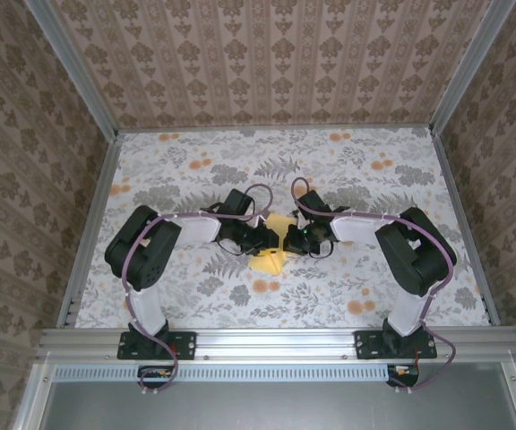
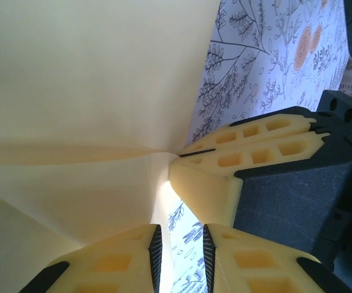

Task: Fold a paper plane with a square sheet of paper (pick it up from the middle)
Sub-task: Fold the triangle a second time at the center of the table.

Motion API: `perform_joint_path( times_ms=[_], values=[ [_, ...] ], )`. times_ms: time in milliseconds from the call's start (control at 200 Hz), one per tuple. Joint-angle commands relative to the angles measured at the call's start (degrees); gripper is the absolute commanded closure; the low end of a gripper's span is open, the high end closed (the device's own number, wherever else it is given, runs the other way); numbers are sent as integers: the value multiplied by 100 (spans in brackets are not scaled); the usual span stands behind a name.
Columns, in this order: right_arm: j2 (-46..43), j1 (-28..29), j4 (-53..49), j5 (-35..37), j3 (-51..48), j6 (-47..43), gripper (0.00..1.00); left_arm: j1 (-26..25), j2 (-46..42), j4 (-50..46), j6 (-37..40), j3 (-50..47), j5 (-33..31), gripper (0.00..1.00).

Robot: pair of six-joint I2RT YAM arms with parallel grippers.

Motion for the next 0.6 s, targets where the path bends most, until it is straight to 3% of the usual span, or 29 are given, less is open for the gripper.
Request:
perform_joint_path(
  times_ms=[0,595],
  values=[
    [116,-18,-93,2,162,-101,94,-50,62,-188,132,117,-4,72],
    [209,-20,-137,7,205,-146,93,-49,84,-330,168,94,-144,72]
  ],
)
